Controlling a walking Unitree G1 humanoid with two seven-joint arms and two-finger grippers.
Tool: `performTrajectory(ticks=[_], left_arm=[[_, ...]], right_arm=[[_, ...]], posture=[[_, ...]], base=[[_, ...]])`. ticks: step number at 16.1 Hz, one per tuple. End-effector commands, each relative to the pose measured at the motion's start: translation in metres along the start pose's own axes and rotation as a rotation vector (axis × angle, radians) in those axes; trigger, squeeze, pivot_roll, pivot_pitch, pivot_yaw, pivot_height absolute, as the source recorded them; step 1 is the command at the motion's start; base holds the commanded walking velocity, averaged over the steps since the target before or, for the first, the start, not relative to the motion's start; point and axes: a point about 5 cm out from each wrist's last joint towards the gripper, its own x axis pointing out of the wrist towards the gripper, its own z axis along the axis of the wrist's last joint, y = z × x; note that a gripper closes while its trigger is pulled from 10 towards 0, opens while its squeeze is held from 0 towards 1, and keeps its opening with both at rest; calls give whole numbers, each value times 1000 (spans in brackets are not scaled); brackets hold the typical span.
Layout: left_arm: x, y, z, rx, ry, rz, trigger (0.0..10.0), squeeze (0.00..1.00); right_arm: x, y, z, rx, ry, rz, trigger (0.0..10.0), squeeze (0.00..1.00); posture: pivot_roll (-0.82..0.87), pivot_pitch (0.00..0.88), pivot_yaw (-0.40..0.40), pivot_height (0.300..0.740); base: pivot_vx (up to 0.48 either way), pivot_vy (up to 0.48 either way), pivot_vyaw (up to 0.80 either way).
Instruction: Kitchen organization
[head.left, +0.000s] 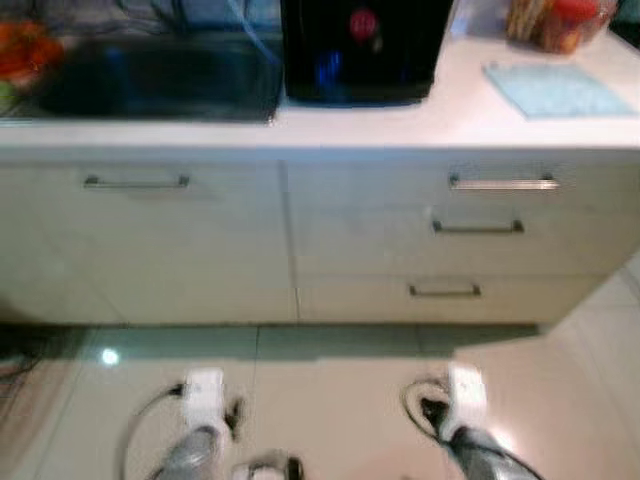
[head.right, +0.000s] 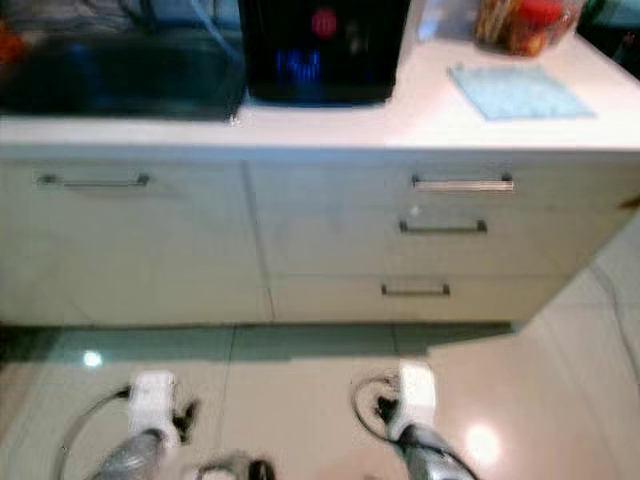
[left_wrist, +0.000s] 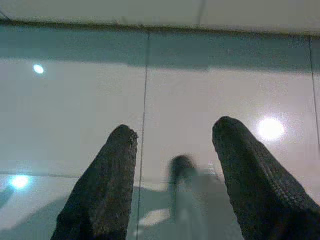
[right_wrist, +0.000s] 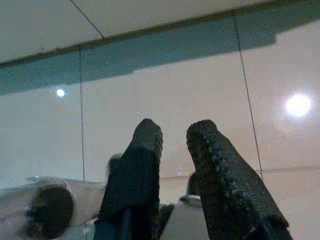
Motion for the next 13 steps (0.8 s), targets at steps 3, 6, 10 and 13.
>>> performTrajectory(ticks=[3,6,10,13], left_arm=[[1,6,5,0,-8,19,10000,0],[0,8,2,-3,0,25,10000,0],[0,8,3,-4,-3,28,10000,0],[2,9,11,-13,-35,31,10000,0]], right_arm=[[0,3,-1,11,-1,10,10000,0],[1,3,0,12,-4,13,10000,0],[1,4,1,13,-7,15,10000,0],[2,5,5,3,-19,21,10000,0]], posture=[[35,83,4,740],[36,88,3,740],[43,95,4,740],[52,105,2,740]], base=[[0,398,0],[0,399,0],[0,398,0],[0,389,0]])
